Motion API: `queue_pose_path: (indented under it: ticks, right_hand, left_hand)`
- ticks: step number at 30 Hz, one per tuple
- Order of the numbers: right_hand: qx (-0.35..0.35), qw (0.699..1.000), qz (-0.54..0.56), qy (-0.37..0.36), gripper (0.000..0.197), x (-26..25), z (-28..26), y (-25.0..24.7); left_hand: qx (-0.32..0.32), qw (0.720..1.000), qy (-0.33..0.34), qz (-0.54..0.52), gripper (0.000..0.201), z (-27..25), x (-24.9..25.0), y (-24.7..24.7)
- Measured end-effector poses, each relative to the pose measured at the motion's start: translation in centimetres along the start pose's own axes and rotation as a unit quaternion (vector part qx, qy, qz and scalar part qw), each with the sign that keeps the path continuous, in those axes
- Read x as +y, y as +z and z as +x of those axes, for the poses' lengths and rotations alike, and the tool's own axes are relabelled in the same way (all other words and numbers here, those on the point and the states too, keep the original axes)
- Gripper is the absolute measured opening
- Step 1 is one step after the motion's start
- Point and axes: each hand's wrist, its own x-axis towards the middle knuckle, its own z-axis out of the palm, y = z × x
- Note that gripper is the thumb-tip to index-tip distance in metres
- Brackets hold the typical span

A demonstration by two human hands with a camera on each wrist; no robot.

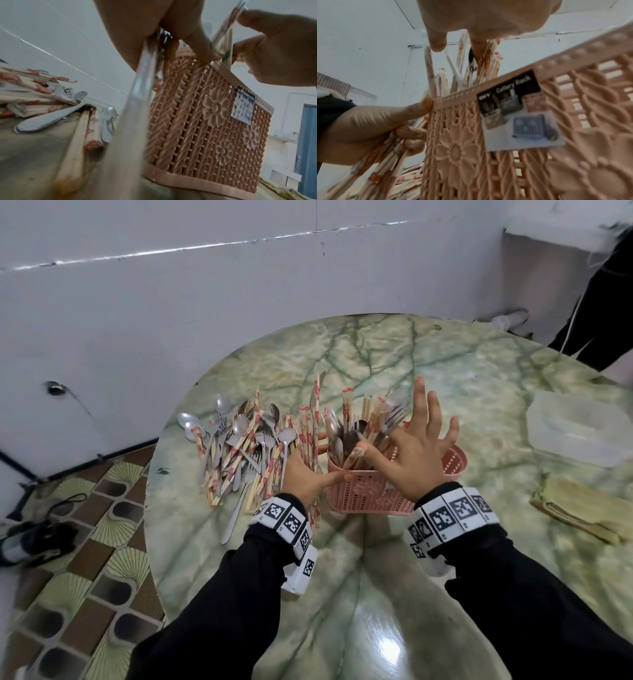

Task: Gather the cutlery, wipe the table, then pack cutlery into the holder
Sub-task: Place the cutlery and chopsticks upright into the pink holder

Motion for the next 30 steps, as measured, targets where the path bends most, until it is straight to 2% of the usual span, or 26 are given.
queue_pose_path:
  ticks: [3,6,9,10,12,14,15,17,19,21,23,25,27,30]
  right_hand:
    - [0.053,0.999,-0.01,-0.002,0.066,0.1,0.3,-0.3]
    - [0.136,0.988,-0.056,-0.043,0.059,0.3,0.4,-0.6]
    - [0.133,0.985,-0.085,-0.063,0.065,0.5,0.9,-1.7]
    - [0.125,0.986,-0.085,-0.067,0.068,0.6,1.2,-2.2]
    - [0.126,0.988,-0.062,-0.064,0.065,0.8,1.6,-3.4]
    - [0.122,0.992,0.017,-0.031,0.069,1.3,2.0,-4.4]
    - [0.094,0.992,0.081,-0.011,0.08,1.7,2.1,-4.8]
    - [-0.04,0.98,0.194,0.025,0.119,3.1,1.9,-4.8]
    - [-0.216,0.959,0.173,0.057,0.147,3.8,1.3,-4.2]
    - [-0.313,0.945,0.089,0.032,0.159,3.8,0.7,-2.7]
    - [-0.296,0.954,0.042,-0.008,0.144,2.8,0.5,-1.1]
    - [-0.265,0.962,0.06,-0.002,0.139,1.2,0.8,-0.2]
    - [-0.241,0.961,0.134,0.029,0.131,-0.7,1.4,1.3]
    - [-0.162,0.932,0.303,0.111,0.084,-2.9,1.9,2.9]
  left_hand:
    - [-0.003,1.0,-0.004,-0.006,0.103,0.0,0.0,-0.1]
    - [-0.01,1.0,-0.001,-0.01,0.104,-0.5,0.6,-0.1]
    - [-0.02,1.0,0.002,-0.015,0.118,-0.4,0.5,-0.2]
    - [-0.019,1.0,0.0,-0.014,0.116,-0.4,0.4,-0.2]
    - [-0.015,1.0,0.0,-0.017,0.1,-0.2,0.3,-0.2]
    - [-0.012,1.0,0.004,-0.021,0.095,-0.1,0.1,-0.2]
    - [-0.014,1.0,0.007,-0.023,0.093,0.0,0.0,-0.2]
    - [-0.013,1.0,0.008,-0.027,0.082,0.0,0.0,-0.2]
    - [-0.011,0.999,0.013,-0.028,0.077,0.0,0.1,-0.2]
    - [-0.012,1.0,0.017,-0.023,0.076,0.1,0.1,-0.3]
    - [-0.017,1.0,0.018,-0.019,0.076,0.3,0.0,-0.2]
    - [-0.02,1.0,0.018,-0.006,0.082,0.4,-0.2,-0.3]
    - [-0.024,0.999,0.02,0.003,0.084,0.6,-0.2,-0.4]
    - [-0.041,0.999,0.03,-0.009,0.069,0.8,-0.3,-0.6]
